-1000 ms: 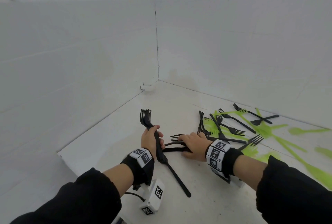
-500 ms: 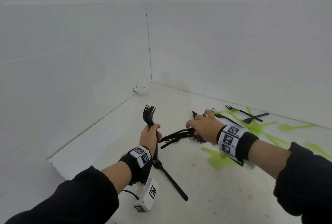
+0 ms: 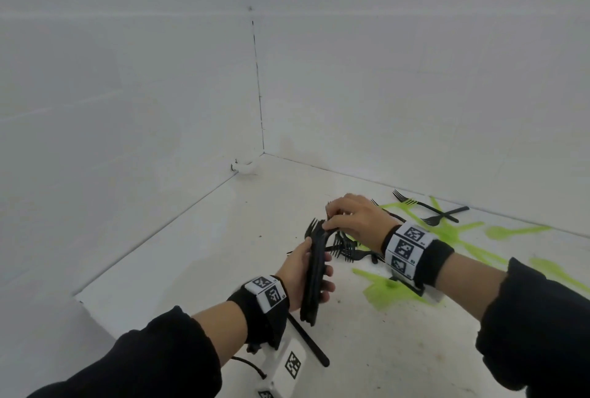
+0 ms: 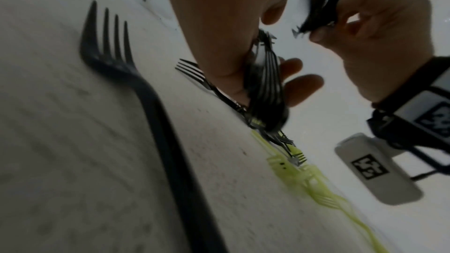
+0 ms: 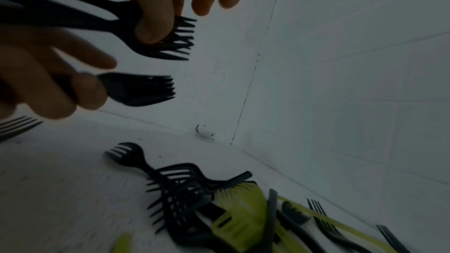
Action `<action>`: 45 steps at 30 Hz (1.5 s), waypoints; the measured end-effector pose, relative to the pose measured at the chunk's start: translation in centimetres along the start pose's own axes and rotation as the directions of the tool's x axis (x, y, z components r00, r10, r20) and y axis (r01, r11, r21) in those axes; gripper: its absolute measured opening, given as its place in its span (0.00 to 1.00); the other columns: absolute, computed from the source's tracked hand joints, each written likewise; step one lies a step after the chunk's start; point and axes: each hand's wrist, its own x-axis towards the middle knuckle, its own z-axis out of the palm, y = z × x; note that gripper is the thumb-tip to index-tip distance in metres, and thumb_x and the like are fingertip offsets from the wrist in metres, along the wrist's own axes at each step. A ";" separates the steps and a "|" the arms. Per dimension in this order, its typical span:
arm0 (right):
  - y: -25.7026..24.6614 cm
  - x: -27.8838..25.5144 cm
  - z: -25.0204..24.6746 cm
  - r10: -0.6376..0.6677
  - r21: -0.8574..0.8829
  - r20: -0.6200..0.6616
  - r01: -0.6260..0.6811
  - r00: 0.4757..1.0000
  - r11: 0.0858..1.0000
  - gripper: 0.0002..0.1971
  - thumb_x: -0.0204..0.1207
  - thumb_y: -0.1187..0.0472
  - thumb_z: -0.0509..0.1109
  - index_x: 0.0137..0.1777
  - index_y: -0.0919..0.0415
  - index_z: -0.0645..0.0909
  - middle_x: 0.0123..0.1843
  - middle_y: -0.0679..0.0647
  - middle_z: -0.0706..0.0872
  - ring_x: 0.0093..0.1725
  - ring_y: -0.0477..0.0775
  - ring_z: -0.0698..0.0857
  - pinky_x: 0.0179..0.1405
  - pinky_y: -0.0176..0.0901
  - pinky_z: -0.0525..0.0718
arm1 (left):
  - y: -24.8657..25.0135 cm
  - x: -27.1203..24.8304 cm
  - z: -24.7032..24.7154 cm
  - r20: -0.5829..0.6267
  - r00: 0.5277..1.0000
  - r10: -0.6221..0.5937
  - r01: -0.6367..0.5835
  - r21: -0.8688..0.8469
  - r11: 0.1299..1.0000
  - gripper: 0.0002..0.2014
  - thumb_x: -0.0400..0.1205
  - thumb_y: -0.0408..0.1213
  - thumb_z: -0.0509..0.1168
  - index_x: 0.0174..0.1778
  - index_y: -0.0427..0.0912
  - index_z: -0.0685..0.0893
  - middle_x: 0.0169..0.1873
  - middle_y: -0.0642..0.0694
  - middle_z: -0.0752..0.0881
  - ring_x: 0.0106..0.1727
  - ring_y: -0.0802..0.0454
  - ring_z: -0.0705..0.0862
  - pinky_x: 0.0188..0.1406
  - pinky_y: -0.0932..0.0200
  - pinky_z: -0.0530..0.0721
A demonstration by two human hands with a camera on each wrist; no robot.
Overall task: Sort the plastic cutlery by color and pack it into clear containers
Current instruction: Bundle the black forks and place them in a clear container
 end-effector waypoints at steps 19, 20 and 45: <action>-4.9 0.1 4.6 0.546 0.641 0.249 -0.559 0.800 0.526 0.09 0.77 0.64 0.65 0.49 0.51 0.85 0.46 0.51 0.88 0.39 0.40 0.84 0.44 0.26 0.79 | -0.3 1.1 -1.0 -0.103 0.971 0.214 -0.224 -0.094 0.970 0.19 0.86 0.51 0.53 0.53 0.40 0.82 0.29 0.48 0.74 0.21 0.53 0.74 0.24 0.63 0.72; -5.1 0.1 4.8 0.563 0.627 0.263 -0.583 0.783 0.517 0.11 0.78 0.65 0.63 0.51 0.52 0.85 0.44 0.49 0.87 0.39 0.39 0.82 0.43 0.25 0.77 | -0.4 1.1 -1.1 -0.129 0.963 0.235 -0.248 -0.092 0.964 0.18 0.86 0.50 0.53 0.51 0.40 0.80 0.29 0.47 0.74 0.19 0.53 0.74 0.22 0.64 0.72; -2.2 2.1 7.3 0.437 -0.159 0.605 -0.437 0.665 0.885 0.17 0.80 0.65 0.60 0.68 0.63 0.73 0.67 0.57 0.70 0.59 0.62 0.82 0.53 0.52 0.83 | 1.0 1.0 -3.9 -0.432 0.794 0.428 -0.485 -0.025 0.874 0.06 0.82 0.31 0.64 0.41 0.42 0.74 0.27 0.46 0.71 0.12 0.56 0.66 0.13 0.68 0.64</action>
